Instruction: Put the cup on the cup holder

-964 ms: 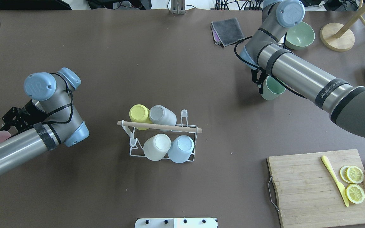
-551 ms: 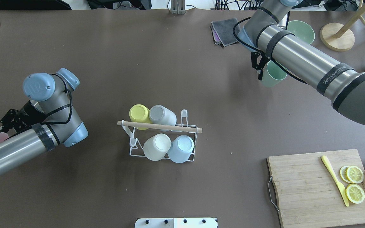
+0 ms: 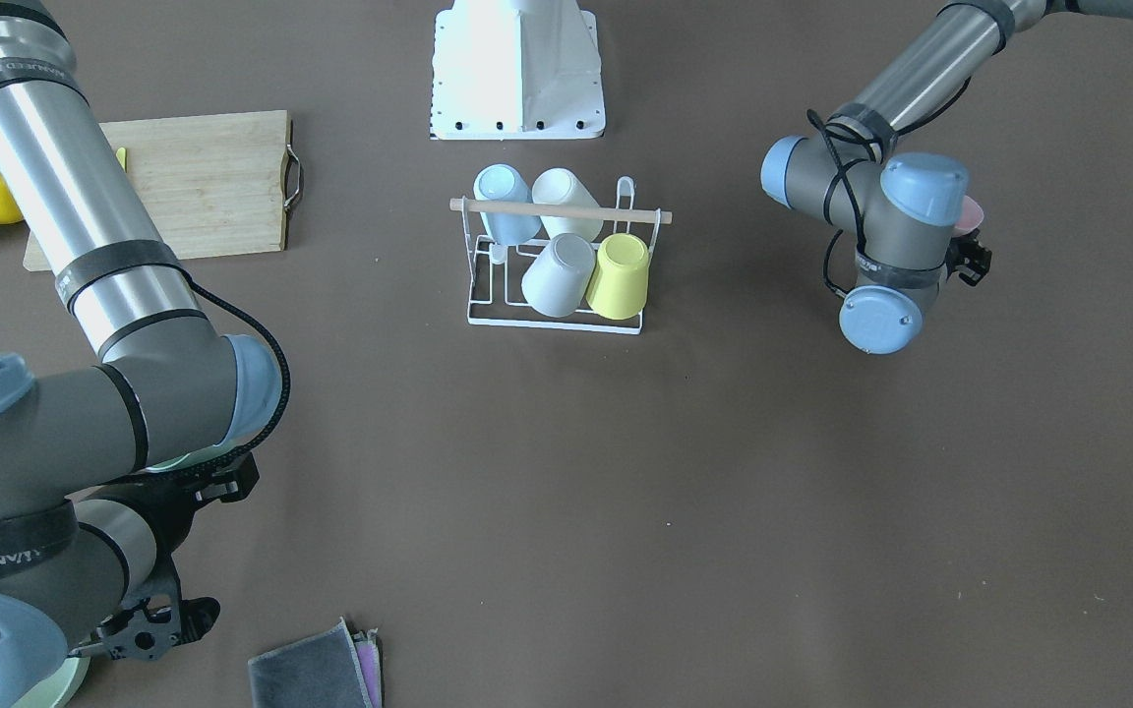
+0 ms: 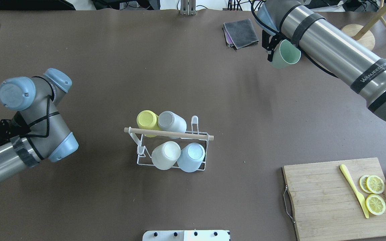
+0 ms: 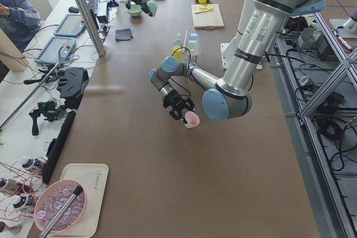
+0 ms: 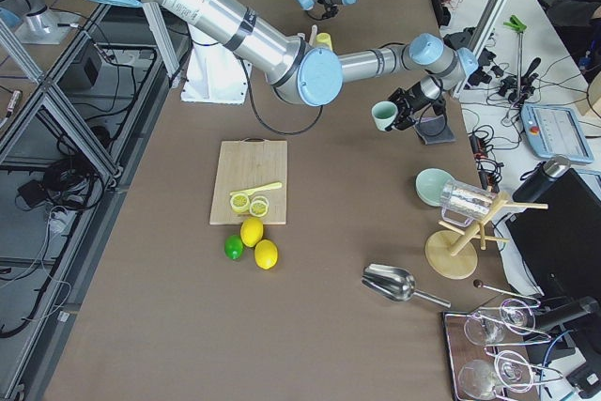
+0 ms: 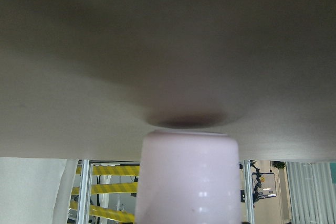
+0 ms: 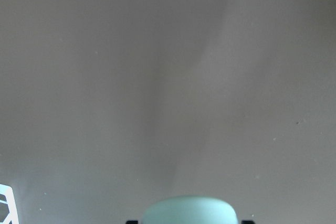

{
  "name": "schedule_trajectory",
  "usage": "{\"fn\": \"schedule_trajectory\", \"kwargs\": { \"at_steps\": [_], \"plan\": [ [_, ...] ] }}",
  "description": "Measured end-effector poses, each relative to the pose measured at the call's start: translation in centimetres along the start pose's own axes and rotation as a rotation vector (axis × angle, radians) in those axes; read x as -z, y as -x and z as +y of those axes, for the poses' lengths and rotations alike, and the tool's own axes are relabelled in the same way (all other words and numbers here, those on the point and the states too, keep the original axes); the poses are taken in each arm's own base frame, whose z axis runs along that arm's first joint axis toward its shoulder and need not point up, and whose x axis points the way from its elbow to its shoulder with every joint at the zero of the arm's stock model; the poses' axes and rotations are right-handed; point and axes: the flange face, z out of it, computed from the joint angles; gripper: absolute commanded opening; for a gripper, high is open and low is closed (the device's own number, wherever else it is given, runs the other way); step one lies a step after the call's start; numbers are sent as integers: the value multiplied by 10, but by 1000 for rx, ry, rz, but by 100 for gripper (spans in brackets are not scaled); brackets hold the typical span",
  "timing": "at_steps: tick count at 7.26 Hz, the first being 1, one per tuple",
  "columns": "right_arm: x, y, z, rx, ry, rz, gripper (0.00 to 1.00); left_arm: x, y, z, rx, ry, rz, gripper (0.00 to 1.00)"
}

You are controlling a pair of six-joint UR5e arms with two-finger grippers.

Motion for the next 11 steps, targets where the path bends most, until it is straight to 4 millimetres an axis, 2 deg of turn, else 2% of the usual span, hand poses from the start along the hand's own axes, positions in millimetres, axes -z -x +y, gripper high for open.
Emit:
{"fn": "schedule_trajectory", "kwargs": {
  "at_steps": [2,3,5,6,7,8,11],
  "plan": [
    [24,11,8,43,-151,2,0,-13,-21,62,87,-246,8,22],
    [28,11,12,73,-211,6,0,-16,-30,85,124,-368,27,23],
    [30,9,25,107,-350,7,0,-13,-45,117,163,-643,67,21],
    [33,9,32,120,-425,15,0,-10,-53,133,174,-765,92,12],
    [38,16,37,132,-510,22,0,-10,-61,155,184,-875,122,12],
    [40,31,40,140,-605,15,0,-10,-69,178,188,-989,161,12],
    [20,69,59,244,-867,-56,0,2,-80,217,239,-1357,252,9]
  ]
}}
